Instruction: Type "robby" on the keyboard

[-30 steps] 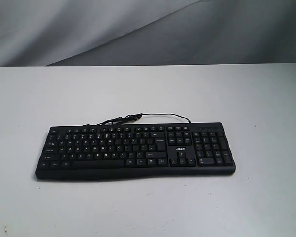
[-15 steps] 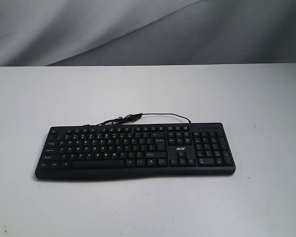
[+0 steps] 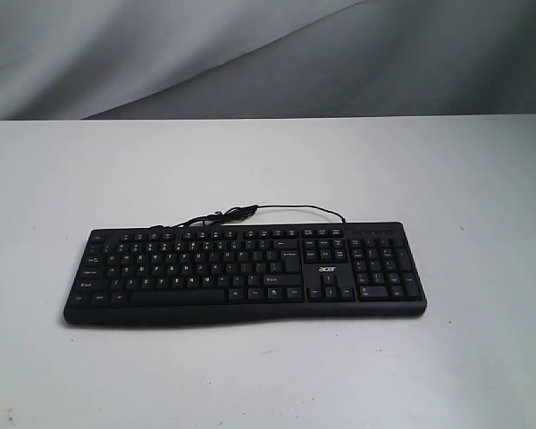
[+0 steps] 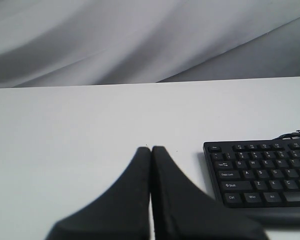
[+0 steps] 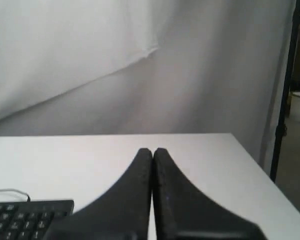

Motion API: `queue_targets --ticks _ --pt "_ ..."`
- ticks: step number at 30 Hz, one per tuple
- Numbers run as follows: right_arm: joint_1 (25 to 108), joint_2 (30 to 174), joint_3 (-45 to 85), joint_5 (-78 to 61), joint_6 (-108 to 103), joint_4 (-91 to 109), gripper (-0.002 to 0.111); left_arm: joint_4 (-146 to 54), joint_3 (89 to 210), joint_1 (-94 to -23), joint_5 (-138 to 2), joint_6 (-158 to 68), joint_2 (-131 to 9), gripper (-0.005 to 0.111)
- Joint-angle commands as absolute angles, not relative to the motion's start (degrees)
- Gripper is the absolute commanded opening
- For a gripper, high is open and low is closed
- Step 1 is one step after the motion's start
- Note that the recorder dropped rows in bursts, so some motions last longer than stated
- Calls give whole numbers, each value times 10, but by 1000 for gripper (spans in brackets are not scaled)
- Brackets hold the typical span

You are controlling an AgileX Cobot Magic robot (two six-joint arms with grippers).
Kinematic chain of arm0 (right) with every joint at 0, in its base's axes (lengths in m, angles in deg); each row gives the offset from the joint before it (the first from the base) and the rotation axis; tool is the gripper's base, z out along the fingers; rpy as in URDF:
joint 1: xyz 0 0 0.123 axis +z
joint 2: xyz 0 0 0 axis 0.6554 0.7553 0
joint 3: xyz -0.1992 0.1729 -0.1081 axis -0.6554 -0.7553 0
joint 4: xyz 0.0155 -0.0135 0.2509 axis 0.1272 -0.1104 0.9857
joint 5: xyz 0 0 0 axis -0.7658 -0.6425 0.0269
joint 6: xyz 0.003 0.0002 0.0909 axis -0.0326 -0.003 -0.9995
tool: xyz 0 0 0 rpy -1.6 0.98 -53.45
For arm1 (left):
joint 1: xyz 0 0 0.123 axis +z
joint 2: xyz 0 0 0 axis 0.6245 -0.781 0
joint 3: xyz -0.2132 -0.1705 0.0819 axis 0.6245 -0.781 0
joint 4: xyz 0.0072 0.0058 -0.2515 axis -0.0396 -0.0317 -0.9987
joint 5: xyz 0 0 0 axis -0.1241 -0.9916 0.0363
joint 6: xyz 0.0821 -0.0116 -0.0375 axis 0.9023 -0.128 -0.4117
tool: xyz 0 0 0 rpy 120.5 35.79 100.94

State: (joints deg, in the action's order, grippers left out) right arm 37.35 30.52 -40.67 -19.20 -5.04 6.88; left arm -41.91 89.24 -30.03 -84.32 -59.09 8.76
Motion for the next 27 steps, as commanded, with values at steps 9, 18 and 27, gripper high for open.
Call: queue_targets --ticks 9,18,27 --pt "369 301 -452 -286 -52 84 0 -424 890 -299 -841 -593 89 1" --pt "369 301 -452 -287 -52 88 0 -424 890 -299 -841 -593 89 1" --pt "369 301 -452 -287 -53 88 0 -424 890 -299 -841 -593 89 1"
